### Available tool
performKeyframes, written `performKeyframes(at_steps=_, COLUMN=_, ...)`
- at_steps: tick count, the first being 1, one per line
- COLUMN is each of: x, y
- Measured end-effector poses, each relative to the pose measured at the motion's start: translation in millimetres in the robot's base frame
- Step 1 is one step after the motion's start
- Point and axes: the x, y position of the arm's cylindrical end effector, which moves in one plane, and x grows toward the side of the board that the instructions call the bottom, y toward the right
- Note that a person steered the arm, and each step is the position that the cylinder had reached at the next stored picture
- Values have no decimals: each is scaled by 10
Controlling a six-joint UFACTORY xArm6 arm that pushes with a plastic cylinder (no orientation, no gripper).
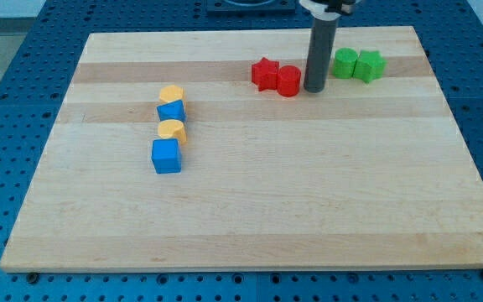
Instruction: Move the blue triangle to the left center
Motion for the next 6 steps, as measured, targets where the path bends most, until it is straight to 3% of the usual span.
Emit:
performKeyframes(at_steps=2, x=-278, y=-647)
performKeyframes(at_steps=3, x=-269, y=-537)
performKeyframes(at_steps=4, x=69, y=-111)
performKeyframes(at_steps=5, x=579, y=-153)
performKeyframes(at_steps=6, x=679, y=-835)
